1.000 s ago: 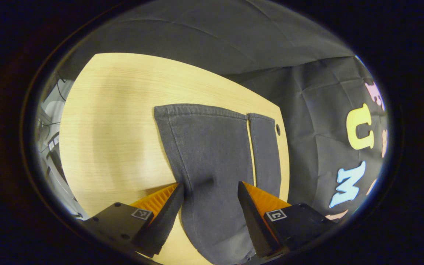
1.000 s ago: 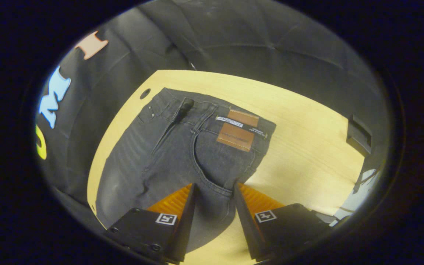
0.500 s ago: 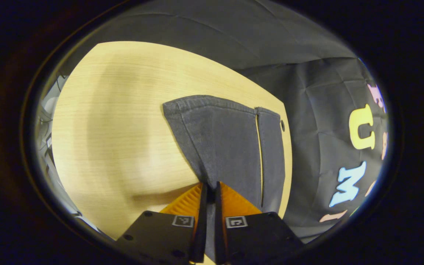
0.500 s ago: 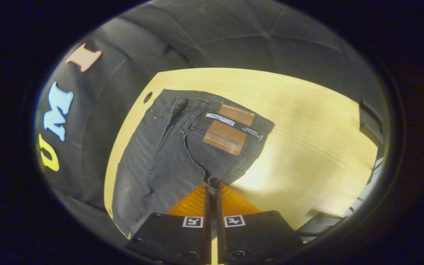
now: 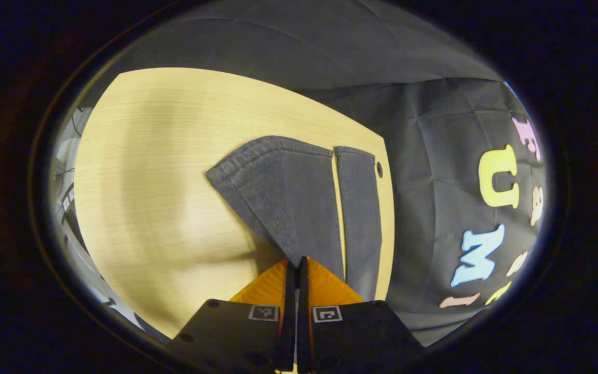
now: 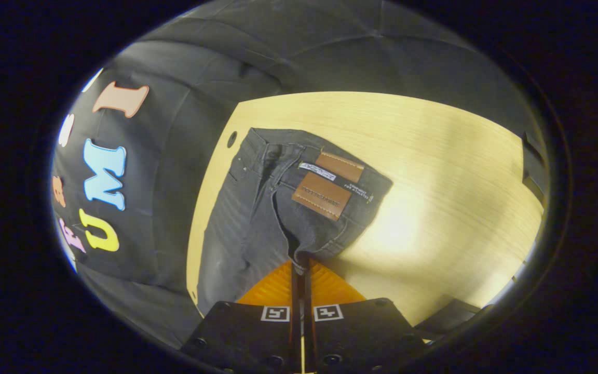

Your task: Grasp the waist and the cuffs of the jeans and fold them to make the two legs overlap; first hold the waist and fold one-third of the jeans toward the cuffs, then hold the cuffs and fold the remaining one-third in the same direction to finish folding.

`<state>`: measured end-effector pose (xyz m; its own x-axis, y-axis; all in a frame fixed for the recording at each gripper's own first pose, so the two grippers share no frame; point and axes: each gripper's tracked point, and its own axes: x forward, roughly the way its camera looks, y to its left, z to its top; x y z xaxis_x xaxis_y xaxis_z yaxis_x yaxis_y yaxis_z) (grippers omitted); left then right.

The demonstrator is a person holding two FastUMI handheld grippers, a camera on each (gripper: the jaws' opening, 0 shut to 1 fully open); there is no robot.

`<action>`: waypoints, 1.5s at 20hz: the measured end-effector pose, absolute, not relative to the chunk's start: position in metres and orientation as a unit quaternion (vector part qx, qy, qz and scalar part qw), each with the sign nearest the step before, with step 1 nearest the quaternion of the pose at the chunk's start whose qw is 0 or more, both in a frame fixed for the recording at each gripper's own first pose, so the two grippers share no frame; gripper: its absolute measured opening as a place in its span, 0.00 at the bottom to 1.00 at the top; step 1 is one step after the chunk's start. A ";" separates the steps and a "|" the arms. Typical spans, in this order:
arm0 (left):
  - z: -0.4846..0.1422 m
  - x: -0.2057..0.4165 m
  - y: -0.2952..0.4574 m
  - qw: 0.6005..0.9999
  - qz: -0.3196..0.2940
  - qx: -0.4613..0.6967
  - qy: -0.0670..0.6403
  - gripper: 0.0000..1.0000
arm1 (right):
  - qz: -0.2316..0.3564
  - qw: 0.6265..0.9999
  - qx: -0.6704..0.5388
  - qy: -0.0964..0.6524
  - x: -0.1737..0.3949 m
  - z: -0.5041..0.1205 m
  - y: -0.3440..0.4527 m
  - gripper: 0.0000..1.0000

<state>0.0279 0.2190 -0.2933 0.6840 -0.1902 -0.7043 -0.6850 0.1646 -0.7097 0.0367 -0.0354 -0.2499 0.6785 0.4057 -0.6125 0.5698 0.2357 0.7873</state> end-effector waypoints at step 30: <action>-0.252 0.360 0.164 0.743 0.066 -0.561 0.358 0.10 | 0.047 0.670 0.656 0.345 0.313 -0.183 -0.041 0.06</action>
<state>0.3605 0.1642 -0.2517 0.7347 -0.3035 -0.6067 -0.5001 0.3618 -0.7867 0.3133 -0.0414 -0.1831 0.7569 0.5161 -0.4009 0.3899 0.1356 0.9108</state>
